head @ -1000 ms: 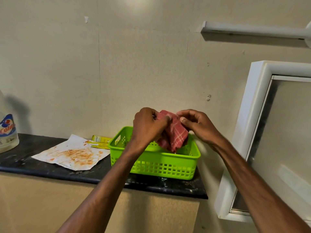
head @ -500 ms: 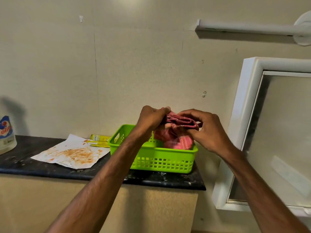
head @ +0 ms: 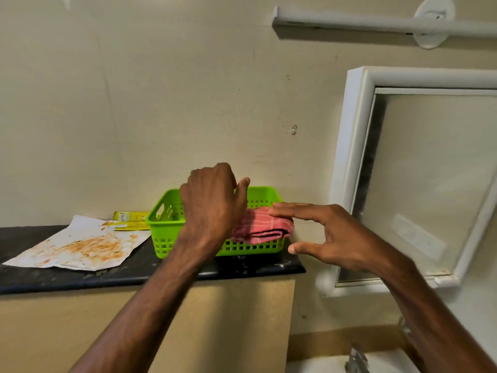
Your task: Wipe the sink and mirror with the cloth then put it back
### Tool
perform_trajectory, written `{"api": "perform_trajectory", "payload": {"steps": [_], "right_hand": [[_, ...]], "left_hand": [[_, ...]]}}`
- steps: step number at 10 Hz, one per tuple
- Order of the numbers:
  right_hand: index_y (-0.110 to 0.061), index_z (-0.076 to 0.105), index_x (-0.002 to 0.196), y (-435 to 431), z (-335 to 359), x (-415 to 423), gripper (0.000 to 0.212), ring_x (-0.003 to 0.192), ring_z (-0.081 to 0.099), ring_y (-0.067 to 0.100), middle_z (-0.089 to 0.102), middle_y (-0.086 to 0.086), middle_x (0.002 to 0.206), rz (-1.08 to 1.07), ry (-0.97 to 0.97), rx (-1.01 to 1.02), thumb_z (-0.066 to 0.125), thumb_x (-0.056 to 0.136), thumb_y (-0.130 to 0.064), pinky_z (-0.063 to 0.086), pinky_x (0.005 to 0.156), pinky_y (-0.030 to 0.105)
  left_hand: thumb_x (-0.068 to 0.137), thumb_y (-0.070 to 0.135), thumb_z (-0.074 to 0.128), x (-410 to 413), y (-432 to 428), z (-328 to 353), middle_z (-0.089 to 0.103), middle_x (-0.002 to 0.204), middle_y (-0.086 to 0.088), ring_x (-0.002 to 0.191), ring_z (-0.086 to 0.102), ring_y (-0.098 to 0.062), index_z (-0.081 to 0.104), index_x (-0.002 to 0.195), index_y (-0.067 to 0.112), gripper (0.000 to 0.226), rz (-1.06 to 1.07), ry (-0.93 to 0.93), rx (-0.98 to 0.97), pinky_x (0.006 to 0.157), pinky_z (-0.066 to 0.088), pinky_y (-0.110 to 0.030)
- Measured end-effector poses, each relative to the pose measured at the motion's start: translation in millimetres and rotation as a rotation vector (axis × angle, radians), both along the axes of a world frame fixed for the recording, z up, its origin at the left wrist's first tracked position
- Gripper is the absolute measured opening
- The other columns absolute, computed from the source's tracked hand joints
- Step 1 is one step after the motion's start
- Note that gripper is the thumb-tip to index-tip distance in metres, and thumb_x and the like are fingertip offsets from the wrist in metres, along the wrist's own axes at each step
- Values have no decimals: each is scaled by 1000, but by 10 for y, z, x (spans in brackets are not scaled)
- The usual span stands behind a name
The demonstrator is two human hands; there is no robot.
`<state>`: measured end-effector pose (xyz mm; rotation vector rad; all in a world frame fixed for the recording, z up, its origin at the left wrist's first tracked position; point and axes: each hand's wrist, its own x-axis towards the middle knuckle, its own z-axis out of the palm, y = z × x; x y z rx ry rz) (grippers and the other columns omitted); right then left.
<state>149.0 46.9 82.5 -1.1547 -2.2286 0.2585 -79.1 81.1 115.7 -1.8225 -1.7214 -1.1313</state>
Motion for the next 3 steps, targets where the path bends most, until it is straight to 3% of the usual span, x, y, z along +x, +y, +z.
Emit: {"api": "perform_trajectory", "payload": {"steps": [1, 3], "right_hand": [[-50, 54, 142, -152, -52, 87, 73, 137, 38, -20, 49, -37, 144, -41, 13, 5, 86, 83, -19, 28, 113, 4], [-48, 71, 122, -445, -128, 375, 39, 132, 56, -1, 56, -36, 139, -144, 49, -26, 81, 87, -33, 52, 109, 35]], "left_hand": [[92, 51, 54, 204, 13, -66, 69, 91, -1, 100, 59, -30, 65, 92, 21, 31, -121, 34, 14, 70, 46, -37], [92, 39, 56, 723, -177, -168, 71, 93, 0, 97, 59, -27, 65, 99, 20, 22, -313, 119, -8, 75, 51, -39]]}}
